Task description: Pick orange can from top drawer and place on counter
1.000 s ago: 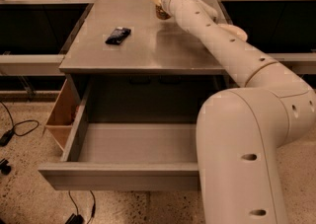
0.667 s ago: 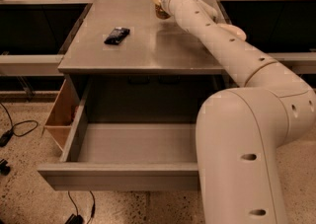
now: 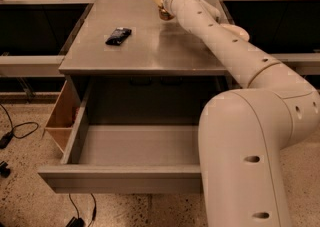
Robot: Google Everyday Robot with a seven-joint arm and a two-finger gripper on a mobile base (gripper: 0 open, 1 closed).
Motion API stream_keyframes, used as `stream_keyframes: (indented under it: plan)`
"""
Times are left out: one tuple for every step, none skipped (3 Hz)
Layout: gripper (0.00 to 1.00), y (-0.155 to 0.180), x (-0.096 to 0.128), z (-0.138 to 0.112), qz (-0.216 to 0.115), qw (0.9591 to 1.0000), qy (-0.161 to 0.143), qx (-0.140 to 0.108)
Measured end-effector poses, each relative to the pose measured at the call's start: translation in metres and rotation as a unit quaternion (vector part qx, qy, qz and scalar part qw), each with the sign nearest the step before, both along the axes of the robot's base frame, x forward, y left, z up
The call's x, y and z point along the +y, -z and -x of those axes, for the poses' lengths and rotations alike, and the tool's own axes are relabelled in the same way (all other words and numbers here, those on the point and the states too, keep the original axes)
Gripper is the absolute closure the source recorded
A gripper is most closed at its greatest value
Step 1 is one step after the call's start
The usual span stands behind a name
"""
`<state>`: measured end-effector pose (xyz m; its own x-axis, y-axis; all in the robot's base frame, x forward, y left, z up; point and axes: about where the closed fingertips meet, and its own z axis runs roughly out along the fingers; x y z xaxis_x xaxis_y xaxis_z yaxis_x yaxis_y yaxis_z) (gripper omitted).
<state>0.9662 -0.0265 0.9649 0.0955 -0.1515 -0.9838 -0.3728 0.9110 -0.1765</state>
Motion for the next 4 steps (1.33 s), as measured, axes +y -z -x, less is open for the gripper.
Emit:
stream_keyframes:
  plan:
    - [0.00,0.000,0.000,0.000,0.000,1.0000,0.000,0.000]
    - [0.00,0.000,0.000,0.000,0.000,1.0000,0.000,0.000]
    - [0.00,-0.010,0.002,0.005,0.016,0.9998,-0.011,-0.003]
    - [0.00,-0.068,-0.037,0.045,0.076,0.9969,-0.020,-0.005]
